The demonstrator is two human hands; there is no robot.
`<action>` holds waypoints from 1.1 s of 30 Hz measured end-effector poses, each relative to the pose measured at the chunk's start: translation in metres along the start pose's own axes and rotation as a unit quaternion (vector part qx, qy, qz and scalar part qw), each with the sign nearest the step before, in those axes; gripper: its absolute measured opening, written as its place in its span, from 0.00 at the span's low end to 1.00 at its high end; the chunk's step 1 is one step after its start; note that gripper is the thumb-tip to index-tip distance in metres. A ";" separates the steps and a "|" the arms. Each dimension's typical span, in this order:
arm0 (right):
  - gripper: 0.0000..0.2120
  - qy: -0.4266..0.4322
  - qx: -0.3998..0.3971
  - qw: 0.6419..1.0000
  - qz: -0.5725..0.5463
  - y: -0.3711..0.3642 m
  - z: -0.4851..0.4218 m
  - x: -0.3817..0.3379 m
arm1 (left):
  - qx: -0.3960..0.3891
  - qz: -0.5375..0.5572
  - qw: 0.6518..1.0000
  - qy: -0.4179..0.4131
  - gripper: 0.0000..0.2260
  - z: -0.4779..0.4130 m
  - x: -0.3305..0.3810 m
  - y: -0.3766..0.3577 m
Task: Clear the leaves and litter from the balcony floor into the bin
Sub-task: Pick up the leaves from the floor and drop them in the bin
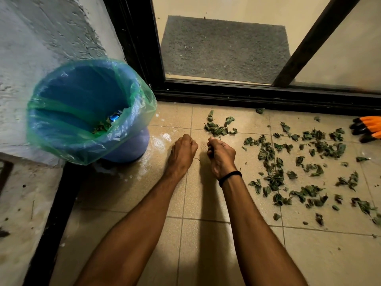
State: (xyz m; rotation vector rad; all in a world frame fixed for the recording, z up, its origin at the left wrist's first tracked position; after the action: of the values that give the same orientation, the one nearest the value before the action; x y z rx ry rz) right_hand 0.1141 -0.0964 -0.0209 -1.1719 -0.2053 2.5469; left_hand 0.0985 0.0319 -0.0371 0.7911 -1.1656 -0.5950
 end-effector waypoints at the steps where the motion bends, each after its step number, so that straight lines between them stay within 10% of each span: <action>1: 0.04 -0.007 -0.007 0.999 -0.032 -0.004 0.004 -0.005 | 0.000 0.030 0.999 0.014 0.05 0.001 0.006 0.007; 12: 0.09 -0.025 -0.211 0.956 -0.205 -0.115 0.063 -0.106 | 0.030 0.360 0.932 -0.020 0.11 0.037 0.085 0.210; 22: 0.15 -0.066 -0.302 0.950 0.042 -0.235 0.165 -0.117 | 0.144 0.344 0.904 0.208 0.08 0.040 -0.020 0.308; 33: 0.22 -0.034 -0.360 0.929 0.073 -0.238 0.147 -0.104 | 0.249 0.337 0.901 0.112 0.08 0.041 -0.025 0.304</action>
State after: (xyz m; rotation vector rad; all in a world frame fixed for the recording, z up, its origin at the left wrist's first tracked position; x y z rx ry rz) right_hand 0.1217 0.0908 0.2113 -1.3634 -1.1941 2.7187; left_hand 0.0549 0.2233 0.1996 0.7874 -1.2911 0.3820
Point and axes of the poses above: each hand's wrist, its own z-axis away from the middle knuckle, its own y-axis out of the back of the hand, x = y × z, the point moved 3 cm from there along -z, towards the middle knuckle, and after that the axes turned 7 degrees about -x, right-handed, at the moved point
